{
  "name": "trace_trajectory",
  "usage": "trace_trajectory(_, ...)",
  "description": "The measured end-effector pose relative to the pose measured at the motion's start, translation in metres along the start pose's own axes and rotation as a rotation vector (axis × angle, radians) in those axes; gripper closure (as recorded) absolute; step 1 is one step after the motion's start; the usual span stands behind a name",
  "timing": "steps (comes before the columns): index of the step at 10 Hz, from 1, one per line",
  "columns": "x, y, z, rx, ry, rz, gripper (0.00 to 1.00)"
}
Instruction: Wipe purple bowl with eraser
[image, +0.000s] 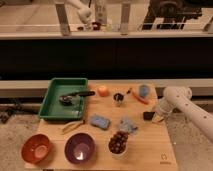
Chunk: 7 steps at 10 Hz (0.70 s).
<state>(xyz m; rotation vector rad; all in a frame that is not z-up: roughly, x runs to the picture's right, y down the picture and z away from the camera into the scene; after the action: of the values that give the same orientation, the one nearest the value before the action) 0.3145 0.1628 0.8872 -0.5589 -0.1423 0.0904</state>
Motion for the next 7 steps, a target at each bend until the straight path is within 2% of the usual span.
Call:
trace_trajectory(2, -0.014, 0.007, -0.027, 0.048, 0.043, -0.075, 1.00)
trace_trajectory(5, -0.067, 0.010, -0.087, 0.095, 0.111, -0.273, 1.00)
trace_trajectory(7, -0.114, 0.014, -0.101, 0.098, 0.139, -0.417, 1.00)
